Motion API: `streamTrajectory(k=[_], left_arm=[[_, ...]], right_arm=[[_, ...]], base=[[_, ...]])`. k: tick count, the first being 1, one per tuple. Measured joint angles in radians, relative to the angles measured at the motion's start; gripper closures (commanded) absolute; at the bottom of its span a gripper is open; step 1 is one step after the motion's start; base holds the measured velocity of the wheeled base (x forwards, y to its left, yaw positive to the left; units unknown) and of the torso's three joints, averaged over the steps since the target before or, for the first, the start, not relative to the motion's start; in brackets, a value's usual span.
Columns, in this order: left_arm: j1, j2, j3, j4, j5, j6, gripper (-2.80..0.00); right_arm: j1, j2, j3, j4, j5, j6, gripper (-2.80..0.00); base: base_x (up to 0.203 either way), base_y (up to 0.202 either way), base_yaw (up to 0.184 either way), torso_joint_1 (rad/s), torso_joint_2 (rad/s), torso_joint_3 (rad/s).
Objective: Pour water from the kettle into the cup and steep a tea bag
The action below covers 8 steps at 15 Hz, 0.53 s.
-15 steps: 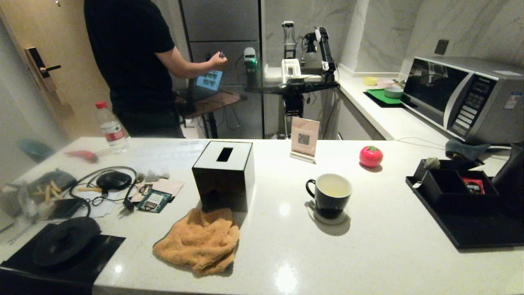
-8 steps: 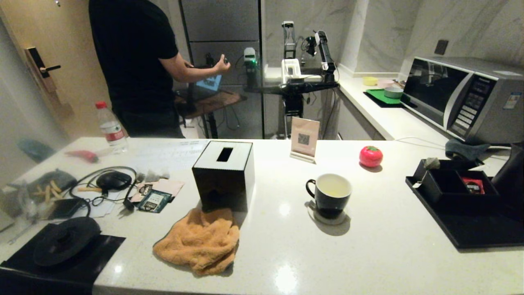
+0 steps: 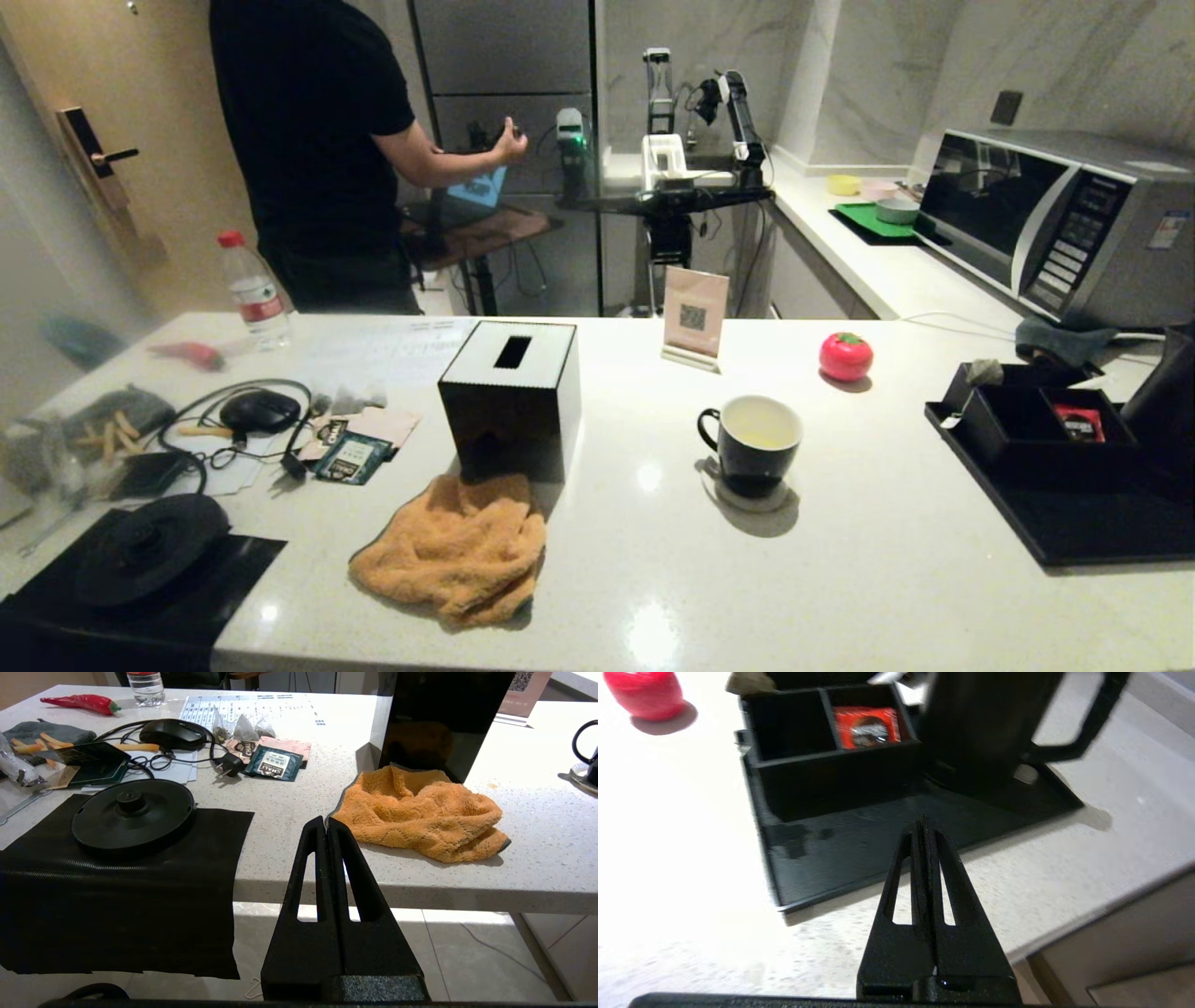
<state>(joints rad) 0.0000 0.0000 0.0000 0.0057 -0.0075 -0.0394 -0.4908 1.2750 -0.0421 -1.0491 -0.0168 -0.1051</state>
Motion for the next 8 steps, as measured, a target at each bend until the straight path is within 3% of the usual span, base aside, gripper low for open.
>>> streamTrajectory(k=[8], left_arm=[[0.0, 0.0, 0.0, 0.0, 0.0, 0.0, 0.0]], right_arm=[[0.114, 0.0, -0.174, 0.059, 0.001, -0.002, 0.0]], base=[[0.0, 0.0, 0.0, 0.0, 0.0, 0.0]])
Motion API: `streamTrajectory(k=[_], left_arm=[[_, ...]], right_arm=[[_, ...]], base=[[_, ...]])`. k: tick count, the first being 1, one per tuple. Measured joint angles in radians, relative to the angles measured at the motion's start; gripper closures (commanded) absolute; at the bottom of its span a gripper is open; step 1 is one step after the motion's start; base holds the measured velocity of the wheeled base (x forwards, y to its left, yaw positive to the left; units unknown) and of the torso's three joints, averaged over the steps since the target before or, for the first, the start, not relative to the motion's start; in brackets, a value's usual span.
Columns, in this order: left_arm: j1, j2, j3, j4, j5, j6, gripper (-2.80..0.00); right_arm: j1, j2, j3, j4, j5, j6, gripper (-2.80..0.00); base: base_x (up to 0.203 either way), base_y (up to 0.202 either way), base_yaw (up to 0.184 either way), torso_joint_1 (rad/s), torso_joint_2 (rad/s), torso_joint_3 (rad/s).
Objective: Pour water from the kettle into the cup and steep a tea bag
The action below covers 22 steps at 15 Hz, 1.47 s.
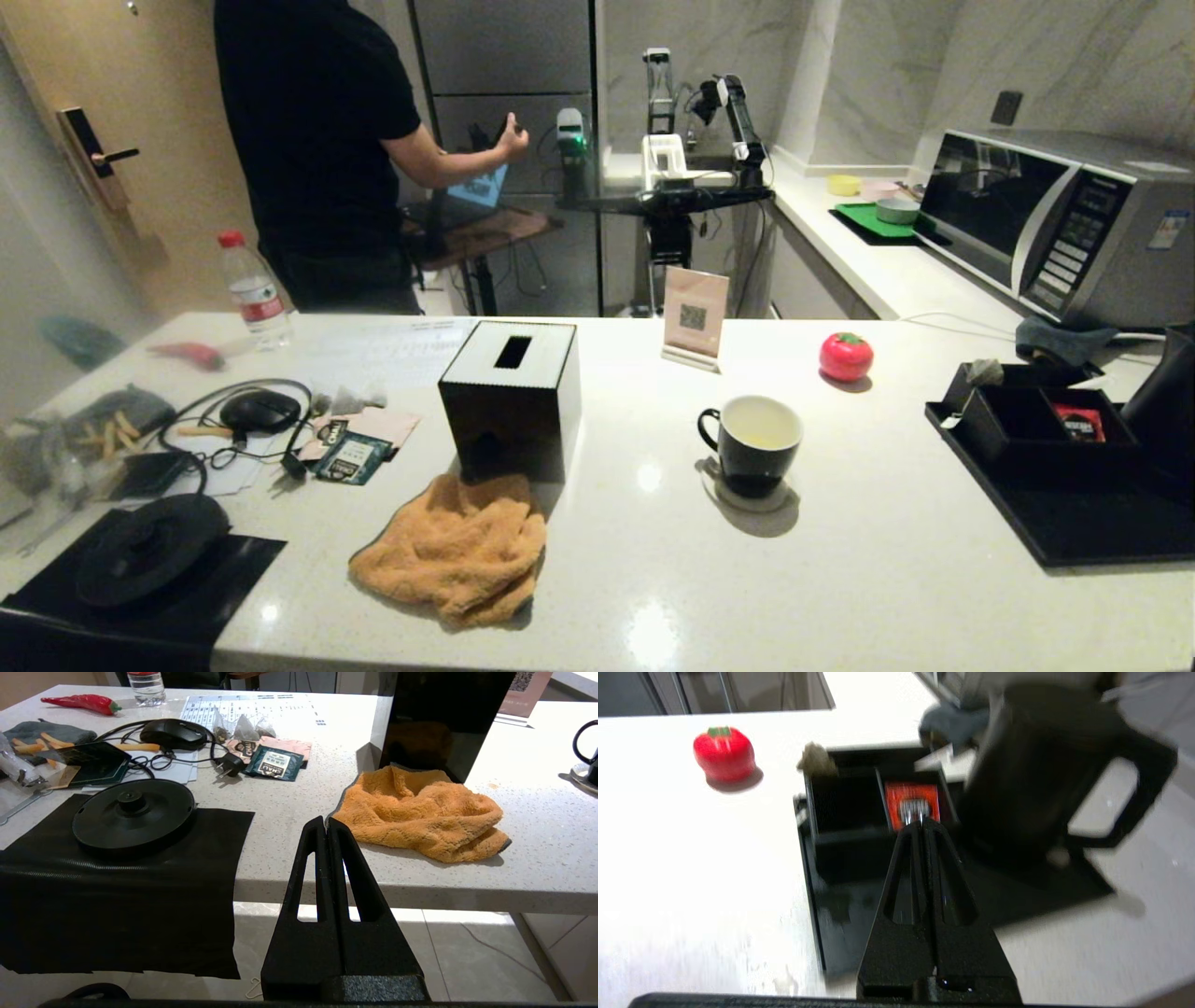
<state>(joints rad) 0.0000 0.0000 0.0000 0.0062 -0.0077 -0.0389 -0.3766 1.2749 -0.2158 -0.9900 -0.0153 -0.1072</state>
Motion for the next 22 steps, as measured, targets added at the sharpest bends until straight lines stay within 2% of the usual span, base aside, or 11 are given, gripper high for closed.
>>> streamTrajectory(k=[9, 16, 19, 22], left_arm=[[0.0, 0.0, 0.0, 0.0, 0.0, 0.0, 0.0], [0.0, 0.0, 0.0, 0.0, 0.0, 0.0, 0.0], [0.0, 0.0, 0.0, 0.0, 0.001, 0.0, 0.0], [0.0, 0.0, 0.0, 0.0, 0.0, 0.0, 0.0]], right_arm=[[0.121, 0.174, -0.302, -0.011, -0.003, -0.005, 0.0], [0.133, 0.282, -0.452, 0.01, -0.001, -0.007, 0.0], [0.139, 0.329, -0.531, 0.074, 0.0, -0.007, 0.0], [0.14, 0.365, -0.607, 0.192, 0.003, -0.003, 0.0]], base=[[0.0, 0.0, 0.0, 0.0, 0.0, 0.0], [0.0, 0.0, 0.0, 0.0, 0.0, 0.0], [0.0, 0.0, 0.0, 0.0, 0.0, 0.0], [0.0, 0.0, 0.0, 0.0, 0.0, 0.0]])
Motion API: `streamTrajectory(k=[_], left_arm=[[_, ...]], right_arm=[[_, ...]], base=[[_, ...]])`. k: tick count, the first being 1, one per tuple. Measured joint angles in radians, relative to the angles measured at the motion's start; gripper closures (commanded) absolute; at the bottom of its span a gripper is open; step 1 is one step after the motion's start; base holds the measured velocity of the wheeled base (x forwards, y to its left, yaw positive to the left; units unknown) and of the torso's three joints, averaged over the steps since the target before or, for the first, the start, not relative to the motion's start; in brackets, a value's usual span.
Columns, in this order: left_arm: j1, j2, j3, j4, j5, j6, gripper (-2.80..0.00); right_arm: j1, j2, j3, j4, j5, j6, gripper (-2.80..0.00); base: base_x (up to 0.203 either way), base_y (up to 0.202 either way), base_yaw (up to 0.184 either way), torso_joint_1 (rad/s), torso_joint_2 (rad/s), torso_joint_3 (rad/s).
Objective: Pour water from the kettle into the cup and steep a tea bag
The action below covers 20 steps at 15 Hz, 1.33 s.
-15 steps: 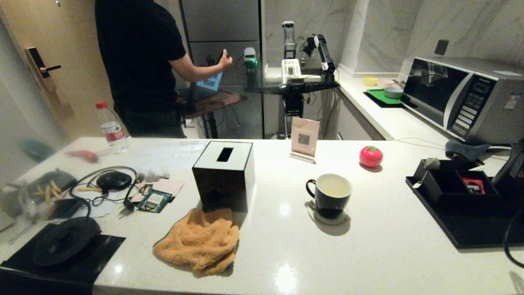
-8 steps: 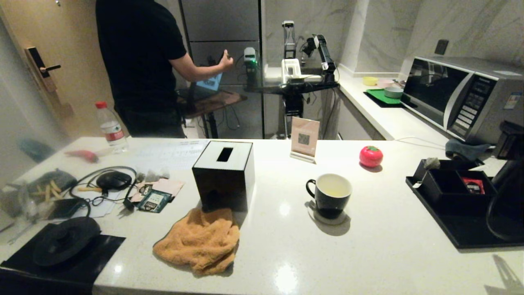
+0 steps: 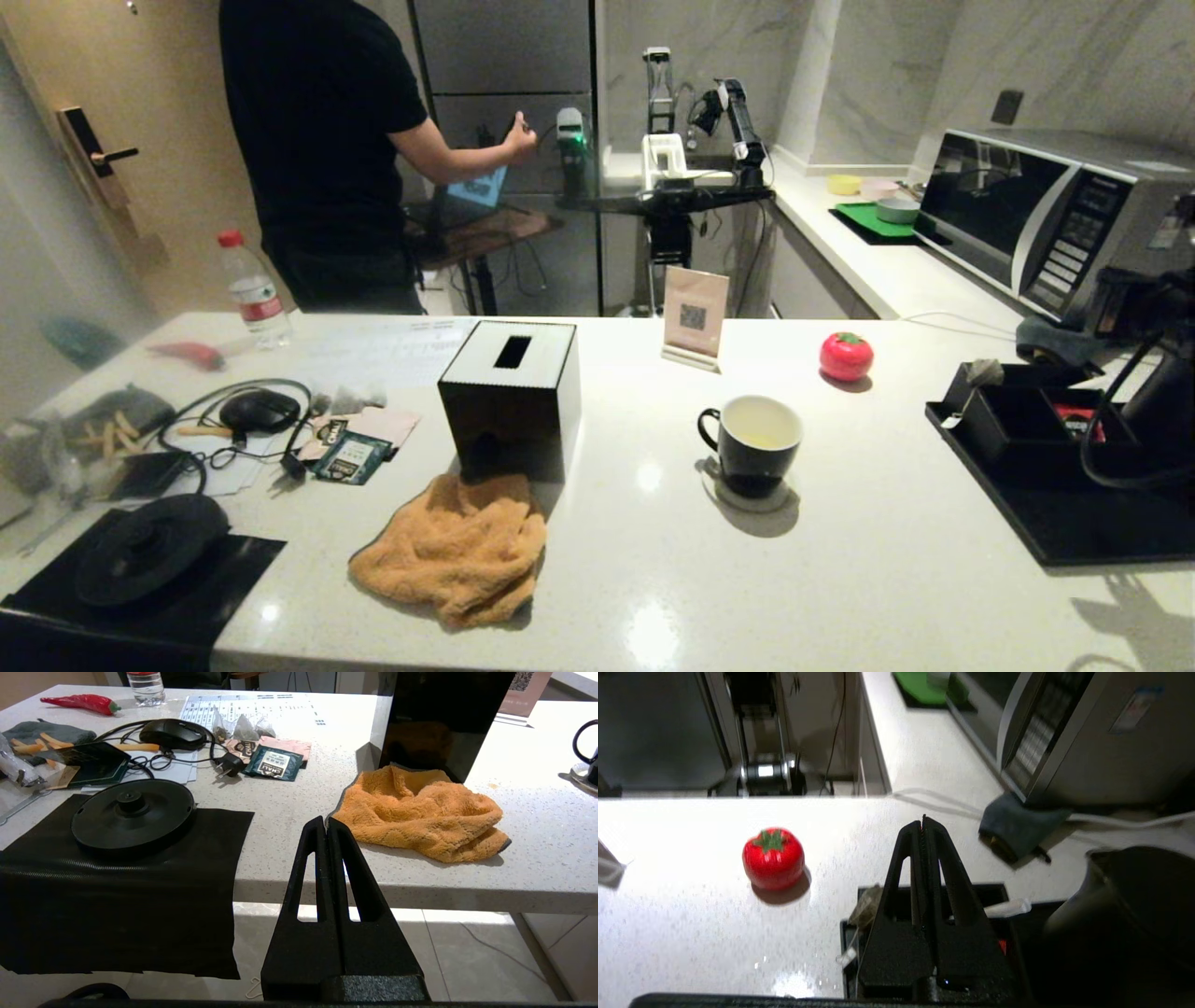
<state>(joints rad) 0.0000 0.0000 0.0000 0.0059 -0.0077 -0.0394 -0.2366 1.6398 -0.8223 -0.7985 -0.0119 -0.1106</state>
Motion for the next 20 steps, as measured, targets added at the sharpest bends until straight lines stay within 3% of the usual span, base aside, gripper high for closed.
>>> streamTrajectory(k=[7, 13, 20], left_arm=[[0.0, 0.0, 0.0, 0.0, 0.0, 0.0, 0.0], [0.0, 0.0, 0.0, 0.0, 0.0, 0.0, 0.0], [0.0, 0.0, 0.0, 0.0, 0.0, 0.0, 0.0]], right_arm=[[-0.005, 0.08, -0.128, 0.186, -0.006, 0.006, 0.0], [-0.008, 0.171, -0.32, 0.372, -0.009, 0.003, 0.0], [-0.008, 0.295, -0.412, 0.396, -0.069, -0.004, 0.0]], base=[[0.0, 0.0, 0.0, 0.0, 0.0, 0.0], [0.0, 0.0, 0.0, 0.0, 0.0, 0.0], [0.0, 0.0, 0.0, 0.0, 0.0, 0.0]])
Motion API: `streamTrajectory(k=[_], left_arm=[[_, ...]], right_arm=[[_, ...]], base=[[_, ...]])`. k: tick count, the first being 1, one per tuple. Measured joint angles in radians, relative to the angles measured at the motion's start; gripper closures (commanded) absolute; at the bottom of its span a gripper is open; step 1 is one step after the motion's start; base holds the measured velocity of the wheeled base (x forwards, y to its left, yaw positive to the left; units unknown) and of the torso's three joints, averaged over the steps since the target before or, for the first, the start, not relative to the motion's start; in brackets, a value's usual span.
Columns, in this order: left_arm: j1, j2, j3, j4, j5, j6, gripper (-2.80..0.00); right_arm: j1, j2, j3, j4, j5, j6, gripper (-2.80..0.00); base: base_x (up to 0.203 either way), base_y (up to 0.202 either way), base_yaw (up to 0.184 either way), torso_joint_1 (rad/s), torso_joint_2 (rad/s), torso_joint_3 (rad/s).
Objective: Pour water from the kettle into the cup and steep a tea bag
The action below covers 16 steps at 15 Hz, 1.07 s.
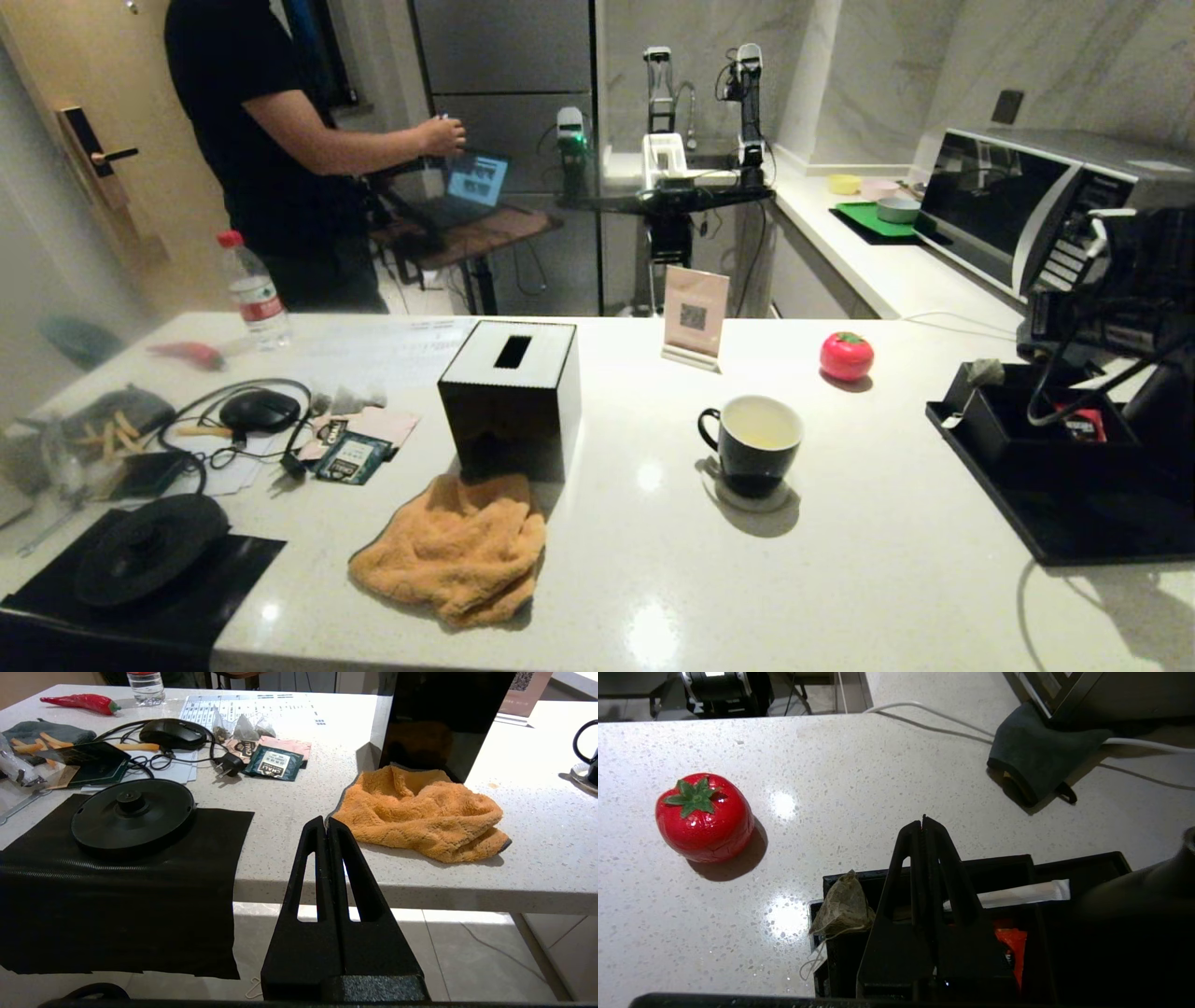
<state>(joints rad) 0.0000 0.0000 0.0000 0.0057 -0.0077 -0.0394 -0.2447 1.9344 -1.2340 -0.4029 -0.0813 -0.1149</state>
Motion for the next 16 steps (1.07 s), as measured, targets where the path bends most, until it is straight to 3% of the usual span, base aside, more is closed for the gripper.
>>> streamTrajectory(k=[6, 7, 16], left_arm=[[0.0, 0.0, 0.0, 0.0, 0.0, 0.0, 0.0], [0.0, 0.0, 0.0, 0.0, 0.0, 0.0, 0.0], [0.0, 0.0, 0.0, 0.0, 0.0, 0.0, 0.0]], right_arm=[[-0.006, 0.057, -0.066, 0.092, 0.0, 0.001, 0.0], [-0.007, 0.061, -0.068, 0.099, 0.0, 0.001, -2.8], [-0.006, 0.081, -0.066, 0.098, 0.001, 0.004, -2.8]], base=[[0.0, 0.0, 0.0, 0.0, 0.0, 0.0], [0.0, 0.0, 0.0, 0.0, 0.0, 0.0], [0.0, 0.0, 0.0, 0.0, 0.0, 0.0]])
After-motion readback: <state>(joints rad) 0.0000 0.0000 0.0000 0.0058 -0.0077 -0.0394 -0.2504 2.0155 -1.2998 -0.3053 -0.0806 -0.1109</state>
